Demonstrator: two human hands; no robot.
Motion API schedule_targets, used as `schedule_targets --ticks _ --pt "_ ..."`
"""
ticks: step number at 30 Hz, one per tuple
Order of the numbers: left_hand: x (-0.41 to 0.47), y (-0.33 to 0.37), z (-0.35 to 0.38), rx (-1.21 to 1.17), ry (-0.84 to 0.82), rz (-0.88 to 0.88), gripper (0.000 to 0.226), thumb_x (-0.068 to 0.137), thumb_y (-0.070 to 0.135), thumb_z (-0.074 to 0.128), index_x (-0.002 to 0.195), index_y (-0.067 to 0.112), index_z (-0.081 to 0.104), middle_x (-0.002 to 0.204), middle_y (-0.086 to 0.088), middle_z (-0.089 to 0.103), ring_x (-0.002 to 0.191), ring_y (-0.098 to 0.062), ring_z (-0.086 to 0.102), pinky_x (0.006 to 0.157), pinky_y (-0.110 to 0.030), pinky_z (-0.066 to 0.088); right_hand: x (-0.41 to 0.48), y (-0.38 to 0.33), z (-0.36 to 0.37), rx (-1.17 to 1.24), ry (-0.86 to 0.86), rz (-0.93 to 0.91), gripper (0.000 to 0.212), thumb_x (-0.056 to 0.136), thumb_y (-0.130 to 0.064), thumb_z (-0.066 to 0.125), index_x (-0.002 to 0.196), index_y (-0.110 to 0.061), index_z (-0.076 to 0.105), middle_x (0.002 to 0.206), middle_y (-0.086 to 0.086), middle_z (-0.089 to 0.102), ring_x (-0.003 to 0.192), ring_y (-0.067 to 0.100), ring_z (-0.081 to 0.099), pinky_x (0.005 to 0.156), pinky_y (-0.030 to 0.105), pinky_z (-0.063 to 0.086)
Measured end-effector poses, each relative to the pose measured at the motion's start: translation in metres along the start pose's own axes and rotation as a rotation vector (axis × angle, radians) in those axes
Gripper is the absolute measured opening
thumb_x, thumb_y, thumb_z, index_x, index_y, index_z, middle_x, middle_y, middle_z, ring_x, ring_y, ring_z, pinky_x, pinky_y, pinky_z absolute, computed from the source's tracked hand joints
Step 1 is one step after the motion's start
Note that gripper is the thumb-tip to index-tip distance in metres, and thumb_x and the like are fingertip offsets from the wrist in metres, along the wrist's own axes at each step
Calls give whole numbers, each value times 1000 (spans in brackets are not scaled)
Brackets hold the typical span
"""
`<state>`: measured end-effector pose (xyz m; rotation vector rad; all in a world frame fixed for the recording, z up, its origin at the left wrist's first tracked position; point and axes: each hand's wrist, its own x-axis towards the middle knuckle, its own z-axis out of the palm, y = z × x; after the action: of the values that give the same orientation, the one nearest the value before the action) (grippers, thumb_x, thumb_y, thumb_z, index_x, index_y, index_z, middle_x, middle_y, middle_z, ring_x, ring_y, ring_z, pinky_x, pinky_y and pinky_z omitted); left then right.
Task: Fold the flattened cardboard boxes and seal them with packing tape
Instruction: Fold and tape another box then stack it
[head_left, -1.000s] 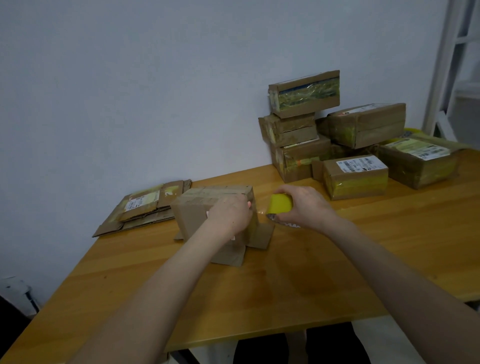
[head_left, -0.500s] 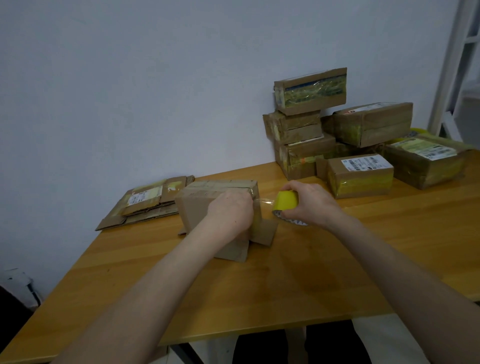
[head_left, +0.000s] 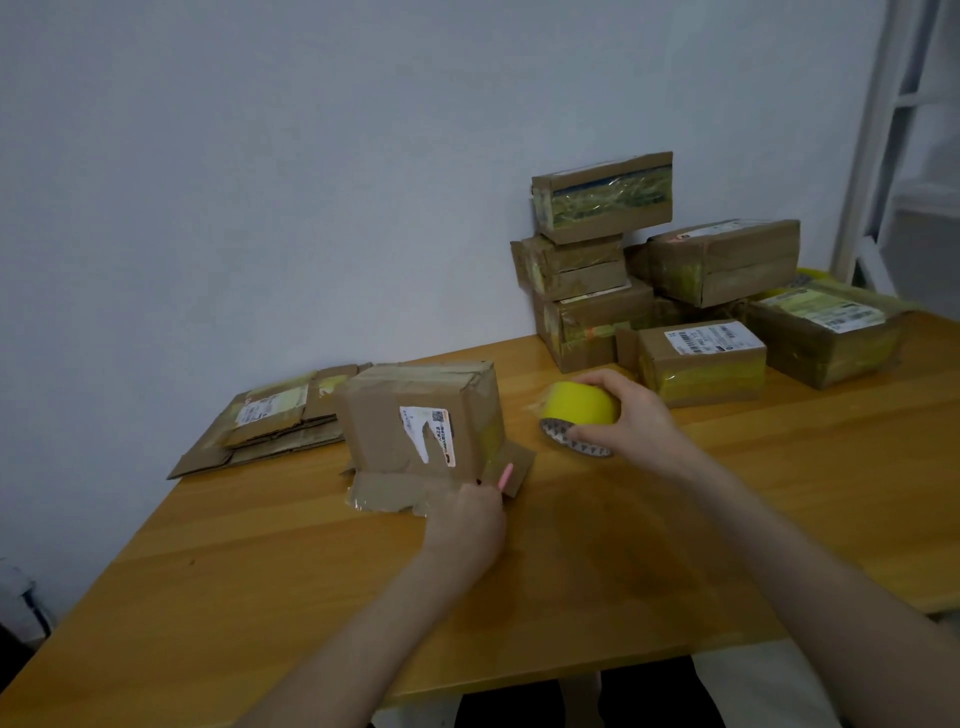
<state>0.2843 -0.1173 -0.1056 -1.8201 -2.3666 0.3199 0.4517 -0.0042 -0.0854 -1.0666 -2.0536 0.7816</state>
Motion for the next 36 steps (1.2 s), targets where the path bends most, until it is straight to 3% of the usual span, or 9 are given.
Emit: schedule_targets --ticks 5,9,11,15,21,26,30,34,36 --pt "8 10 -9 -38 -55 38 34 98 39 47 108 10 62 102 -6 64 92 -21 64 66 -28 47 -1 5 -2 195 114 -10 52 74 -17 80 113 -26 48 110 -4 52 103 16 51 76 32 48" --pt "16 15 -23 -34 -79 93 29 98 35 49 108 11 62 99 -5 63 89 -19 63 67 -27 50 1 7 -4 235 181 18 53 74 -16 80 112 -26 46 108 -7 50 103 13 48 75 28 43" --pt "18 16 -28 -128 84 152 31 99 38 44 101 13 63 91 -1 63 79 -13 61 61 -21 46 1 10 -6 235 206 4 53 73 -15 81 111 -26 46 104 -11 51 101 12 49 73 25 42" --pt "50 14 -66 -664 613 147 24 93 29 58 110 16 67 103 0 65 93 -14 59 79 -24 45 0 13 -10 210 237 -49 55 70 -13 83 110 -26 46 100 -17 51 99 11 52 75 27 45" --pt "97 33 -94 -1059 302 119 23 83 31 71 102 18 74 100 1 71 95 -12 62 86 -29 49 -4 14 -23 146 297 -108 57 68 -14 84 108 -26 45 96 -24 47 93 6 50 69 16 40" --pt "102 54 -95 -1319 214 114 3 79 21 76 80 19 73 89 -2 71 88 -14 61 81 -34 53 -10 26 -38 119 294 -67 58 66 -17 85 107 -25 45 99 -14 50 94 9 51 74 25 43" --pt "103 69 -98 -1261 219 146 3 82 19 73 83 16 74 86 1 68 88 -13 59 80 -29 50 -15 35 -51 166 255 -20 51 70 -23 83 108 -25 49 102 -5 59 96 13 57 76 33 51" --pt "105 83 -97 -1184 269 168 13 83 22 71 92 13 76 86 -1 69 86 -12 59 78 -30 51 -20 41 -61 51 234 -30 42 80 -27 74 119 -20 59 108 -4 62 98 11 57 74 21 46" --pt "105 86 -96 -1091 284 189 15 86 24 69 95 13 76 89 -1 70 83 -11 59 79 -29 52 -21 43 -65 -21 218 -8 40 85 -29 69 123 -19 60 111 -2 64 102 16 58 79 25 46"
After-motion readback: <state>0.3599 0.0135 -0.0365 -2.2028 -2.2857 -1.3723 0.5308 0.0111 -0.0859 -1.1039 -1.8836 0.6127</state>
